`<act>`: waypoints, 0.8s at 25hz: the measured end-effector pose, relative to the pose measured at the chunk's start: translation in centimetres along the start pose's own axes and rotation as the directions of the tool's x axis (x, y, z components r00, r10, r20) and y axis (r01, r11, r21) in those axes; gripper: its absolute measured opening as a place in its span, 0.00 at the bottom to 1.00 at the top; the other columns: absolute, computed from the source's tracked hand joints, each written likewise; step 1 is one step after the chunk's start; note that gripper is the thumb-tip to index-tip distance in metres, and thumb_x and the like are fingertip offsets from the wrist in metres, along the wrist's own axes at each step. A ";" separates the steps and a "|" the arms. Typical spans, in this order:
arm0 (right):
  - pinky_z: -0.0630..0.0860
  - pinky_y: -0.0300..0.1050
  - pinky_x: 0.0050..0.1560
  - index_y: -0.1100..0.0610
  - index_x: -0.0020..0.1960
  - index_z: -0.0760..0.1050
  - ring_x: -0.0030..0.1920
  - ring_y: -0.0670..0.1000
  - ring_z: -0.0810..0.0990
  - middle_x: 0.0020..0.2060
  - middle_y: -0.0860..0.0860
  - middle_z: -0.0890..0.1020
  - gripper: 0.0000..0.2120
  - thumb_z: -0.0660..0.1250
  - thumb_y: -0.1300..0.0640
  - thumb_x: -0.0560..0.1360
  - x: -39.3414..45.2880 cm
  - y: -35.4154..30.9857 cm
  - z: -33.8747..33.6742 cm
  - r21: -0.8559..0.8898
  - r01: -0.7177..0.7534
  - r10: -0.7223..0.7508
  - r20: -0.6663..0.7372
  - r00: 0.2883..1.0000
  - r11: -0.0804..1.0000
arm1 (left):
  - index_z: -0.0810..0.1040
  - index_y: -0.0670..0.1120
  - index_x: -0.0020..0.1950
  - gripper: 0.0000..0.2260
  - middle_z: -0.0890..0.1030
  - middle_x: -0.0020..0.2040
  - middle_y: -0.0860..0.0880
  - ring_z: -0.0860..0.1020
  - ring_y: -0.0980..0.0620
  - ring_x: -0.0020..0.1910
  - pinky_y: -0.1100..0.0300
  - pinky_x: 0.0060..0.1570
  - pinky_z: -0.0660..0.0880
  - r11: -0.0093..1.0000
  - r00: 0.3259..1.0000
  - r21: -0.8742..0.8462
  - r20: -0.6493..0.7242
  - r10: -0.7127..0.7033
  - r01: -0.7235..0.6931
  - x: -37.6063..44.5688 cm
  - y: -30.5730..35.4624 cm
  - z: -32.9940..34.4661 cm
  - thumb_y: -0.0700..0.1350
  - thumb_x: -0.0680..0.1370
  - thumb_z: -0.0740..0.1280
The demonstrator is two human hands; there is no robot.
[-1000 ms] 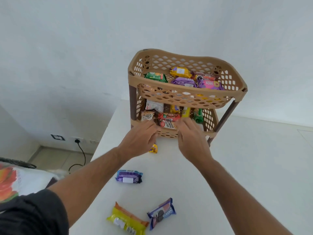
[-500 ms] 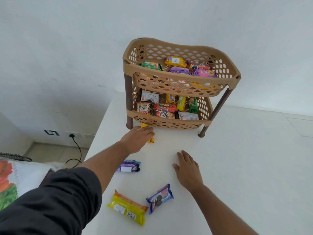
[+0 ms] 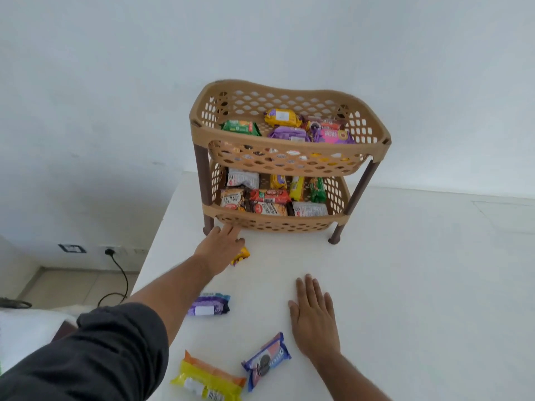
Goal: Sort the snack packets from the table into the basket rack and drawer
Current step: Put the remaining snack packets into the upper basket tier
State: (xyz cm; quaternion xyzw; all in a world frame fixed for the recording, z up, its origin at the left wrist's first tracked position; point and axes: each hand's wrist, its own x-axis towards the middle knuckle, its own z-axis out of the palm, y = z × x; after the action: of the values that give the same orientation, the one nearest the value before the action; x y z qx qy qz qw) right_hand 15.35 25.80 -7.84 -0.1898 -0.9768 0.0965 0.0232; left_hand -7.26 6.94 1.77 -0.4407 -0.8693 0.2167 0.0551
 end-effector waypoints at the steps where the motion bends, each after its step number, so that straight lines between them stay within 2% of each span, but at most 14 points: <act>1: 0.35 0.46 0.77 0.48 0.82 0.42 0.79 0.45 0.38 0.81 0.46 0.43 0.30 0.38 0.40 0.82 0.1 0.0 0.1 0.014 -0.005 0.005 -0.026 1.000 1.000 | 0.69 0.45 0.70 0.23 0.64 0.73 0.39 0.68 0.38 0.68 0.46 0.58 0.71 1.000 1.000 0.004 0.001 0.005 -0.005 0.0 -0.2 0.1 0.40 0.76 0.68; 3: 0.35 0.43 0.75 0.49 0.81 0.52 0.80 0.47 0.49 0.80 0.46 0.50 0.31 0.42 0.40 0.81 0.2 0.0 0.1 0.035 -0.020 0.021 -0.032 0.999 0.999 | 0.70 0.44 0.68 0.22 0.66 0.71 0.40 0.68 0.39 0.67 0.46 0.57 0.70 0.999 0.999 -0.013 -0.009 0.033 -0.033 -0.3 -0.7 0.5 0.43 0.75 0.67; 5: 0.42 0.44 0.75 0.51 0.78 0.66 0.78 0.49 0.63 0.79 0.46 0.57 0.29 0.50 0.41 0.81 0.3 0.0 0.1 0.087 -0.027 0.025 0.014 1.000 0.996 | 0.72 0.46 0.65 0.20 0.72 0.66 0.44 0.72 0.43 0.62 0.48 0.56 0.71 0.992 0.997 -0.099 -0.025 0.074 -0.076 -0.7 -1.0 1.1 0.48 0.74 0.66; 6: 0.45 0.44 0.75 0.52 0.75 0.70 0.77 0.48 0.65 0.79 0.45 0.58 0.28 0.52 0.42 0.80 0.5 0.2 0.3 0.120 -0.017 0.018 -0.005 1.000 0.993 | 0.73 0.47 0.62 0.19 0.76 0.61 0.46 0.75 0.45 0.59 0.49 0.55 0.72 0.981 0.996 -0.174 -0.038 0.083 -0.088 -1.0 -1.1 1.1 0.50 0.73 0.66; 8: 0.48 0.44 0.75 0.51 0.73 0.69 0.79 0.42 0.55 0.81 0.42 0.52 0.26 0.48 0.41 0.81 0.9 0.4 0.4 0.199 -0.004 0.012 -0.038 0.999 0.980 | 0.74 0.49 0.58 0.19 0.79 0.52 0.50 0.77 0.47 0.52 0.51 0.53 0.73 0.948 0.992 -0.299 -0.092 0.085 -0.109 -1.7 -0.9 0.8 0.56 0.71 0.66; 9: 0.47 0.43 0.76 0.51 0.72 0.69 0.80 0.40 0.50 0.81 0.41 0.49 0.27 0.45 0.40 0.82 1.0 0.6 0.5 0.227 0.021 -0.007 -0.064 0.998 0.974 | 0.75 0.50 0.58 0.20 0.79 0.51 0.52 0.77 0.49 0.50 0.52 0.53 0.74 0.930 0.987 -0.346 -0.145 0.075 -0.121 -2.2 -0.8 0.2 0.59 0.71 0.66; 11: 0.47 0.42 0.76 0.52 0.69 0.70 0.80 0.39 0.47 0.81 0.40 0.48 0.28 0.44 0.38 0.81 1.0 0.6 0.9 0.246 0.051 -0.029 -0.092 0.995 0.968 | 0.75 0.52 0.61 0.22 0.79 0.53 0.55 0.77 0.53 0.51 0.58 0.53 0.74 0.878 0.957 -0.449 -0.287 0.035 -0.167 -3.0 -1.1 -2.2 0.64 0.73 0.66; 14: 0.49 0.42 0.75 0.52 0.66 0.72 0.79 0.38 0.50 0.81 0.39 0.50 0.28 0.45 0.38 0.80 1.4 0.4 1.1 0.270 0.067 -0.031 -0.135 0.990 0.960 | 0.76 0.51 0.66 0.25 0.80 0.57 0.55 0.77 0.56 0.54 0.61 0.56 0.74 0.804 0.872 -0.528 -0.489 -0.024 -0.274 -3.2 -2.9 -8.3 0.64 0.75 0.67; 17: 0.49 0.43 0.76 0.52 0.65 0.72 0.79 0.38 0.49 0.81 0.38 0.49 0.28 0.45 0.37 0.80 2.0 0.4 1.5 0.284 0.067 -0.021 -0.162 0.987 0.956 | 0.77 0.45 0.66 0.25 0.81 0.57 0.51 0.77 0.54 0.55 0.59 0.58 0.73 0.796 0.710 -0.479 -0.698 -0.089 -0.371 -2.3 -5.8 -14.9 0.58 0.75 0.72; 19: 0.51 0.45 0.75 0.52 0.64 0.72 0.79 0.38 0.51 0.81 0.38 0.51 0.28 0.45 0.37 0.79 2.7 0.5 2.2 0.340 0.110 -0.060 -0.156 0.986 0.934 | 0.76 0.42 0.67 0.26 0.81 0.57 0.48 0.77 0.52 0.55 0.60 0.58 0.72 0.795 0.607 -0.475 -0.776 -0.175 -0.378 -1.2 -8.3 -18.6 0.56 0.75 0.73; 20: 0.53 0.46 0.75 0.52 0.64 0.73 0.79 0.39 0.53 0.80 0.38 0.52 0.28 0.46 0.37 0.79 3.2 0.5 2.9 0.343 0.136 -0.082 -0.167 0.982 0.929 | 0.75 0.42 0.69 0.27 0.80 0.57 0.48 0.77 0.52 0.55 0.59 0.59 0.71 0.786 0.586 -0.504 -0.777 -0.231 -0.358 -0.5 -9.6 -20.2 0.56 0.76 0.72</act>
State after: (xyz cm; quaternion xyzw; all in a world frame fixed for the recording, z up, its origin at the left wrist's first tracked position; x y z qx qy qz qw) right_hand 12.37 26.94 -10.70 -0.1345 -0.9480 0.2545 0.1356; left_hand -8.32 8.23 24.12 -0.5149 -0.7493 -0.3007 0.2882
